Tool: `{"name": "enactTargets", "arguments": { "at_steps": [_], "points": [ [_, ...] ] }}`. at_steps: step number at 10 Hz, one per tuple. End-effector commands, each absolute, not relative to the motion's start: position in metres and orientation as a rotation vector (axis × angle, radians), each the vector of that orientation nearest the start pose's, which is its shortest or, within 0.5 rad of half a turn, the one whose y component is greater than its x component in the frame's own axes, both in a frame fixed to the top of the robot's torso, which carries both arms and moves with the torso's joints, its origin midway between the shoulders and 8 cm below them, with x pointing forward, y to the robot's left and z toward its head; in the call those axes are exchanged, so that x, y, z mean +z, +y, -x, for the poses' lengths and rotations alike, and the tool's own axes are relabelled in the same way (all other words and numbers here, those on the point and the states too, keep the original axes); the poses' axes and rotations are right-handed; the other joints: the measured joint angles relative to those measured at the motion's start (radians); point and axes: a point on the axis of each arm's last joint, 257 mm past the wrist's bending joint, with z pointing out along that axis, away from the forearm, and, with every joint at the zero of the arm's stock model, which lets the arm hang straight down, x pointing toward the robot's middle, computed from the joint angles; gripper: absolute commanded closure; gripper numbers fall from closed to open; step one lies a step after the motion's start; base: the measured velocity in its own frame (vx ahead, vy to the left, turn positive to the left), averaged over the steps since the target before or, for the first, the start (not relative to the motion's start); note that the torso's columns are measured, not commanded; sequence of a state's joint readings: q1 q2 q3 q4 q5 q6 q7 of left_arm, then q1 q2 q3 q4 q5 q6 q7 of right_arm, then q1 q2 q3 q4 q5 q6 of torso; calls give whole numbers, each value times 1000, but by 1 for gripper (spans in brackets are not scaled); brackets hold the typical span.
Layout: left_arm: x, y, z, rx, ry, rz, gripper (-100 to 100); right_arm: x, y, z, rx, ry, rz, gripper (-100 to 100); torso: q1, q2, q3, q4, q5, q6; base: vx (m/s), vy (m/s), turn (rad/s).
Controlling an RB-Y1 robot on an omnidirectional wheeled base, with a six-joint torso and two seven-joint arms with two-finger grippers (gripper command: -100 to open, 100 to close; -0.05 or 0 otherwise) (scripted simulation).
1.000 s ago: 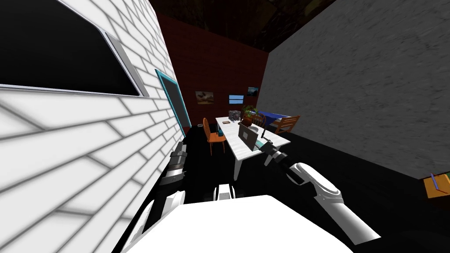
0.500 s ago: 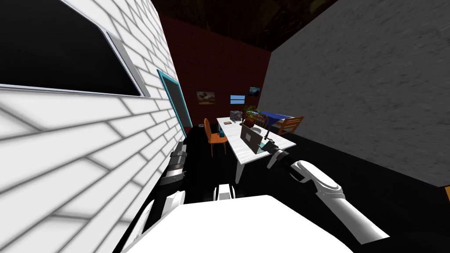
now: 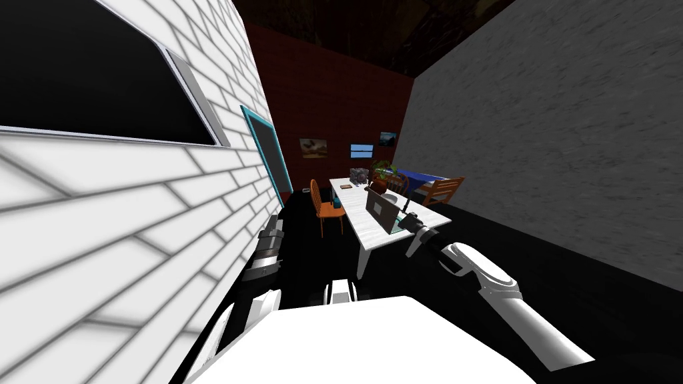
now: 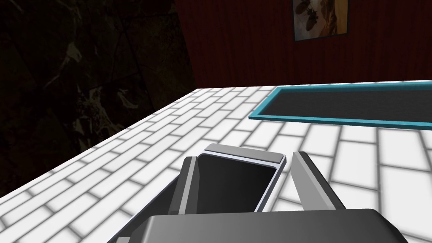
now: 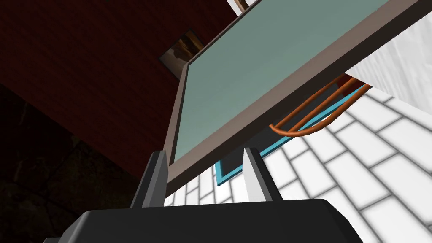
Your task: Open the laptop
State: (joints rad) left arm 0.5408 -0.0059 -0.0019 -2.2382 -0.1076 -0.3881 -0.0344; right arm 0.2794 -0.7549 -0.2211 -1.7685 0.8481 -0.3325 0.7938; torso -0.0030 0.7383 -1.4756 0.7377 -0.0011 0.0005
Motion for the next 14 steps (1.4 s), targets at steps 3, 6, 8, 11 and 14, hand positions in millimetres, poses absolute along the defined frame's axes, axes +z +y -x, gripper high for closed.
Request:
{"name": "enactTargets", "arguments": {
  "at_steps": [3,6,8,11,14],
  "points": [
    [-32,280,-366,-1141,809,733,0,-132,-426,-471,-382,1430,670,100,1,-1,-1,0,0,0,-21,-76,42],
    [-32,280,-366,-1141,809,733,0,-134,-436,-475,-301,1467,573,100,2,-3,-2,-1,0,0,-14,-63,44],
    [-32,280,-366,-1141,809,733,0,-141,-435,-476,-254,1481,522,100,1,-4,-2,-2,0,0,-11,-47,34],
    [-32,280,-366,-1141,809,733,0,-156,-439,-479,-170,1516,415,100,-6,-6,-4,-3,-3,1,-29,-101,71],
    [-32,280,-366,-1141,809,733,0,-171,-441,-482,-87,1545,308,100,-9,-11,-6,-8,-7,2,-7,-85,46]
  ]
}}
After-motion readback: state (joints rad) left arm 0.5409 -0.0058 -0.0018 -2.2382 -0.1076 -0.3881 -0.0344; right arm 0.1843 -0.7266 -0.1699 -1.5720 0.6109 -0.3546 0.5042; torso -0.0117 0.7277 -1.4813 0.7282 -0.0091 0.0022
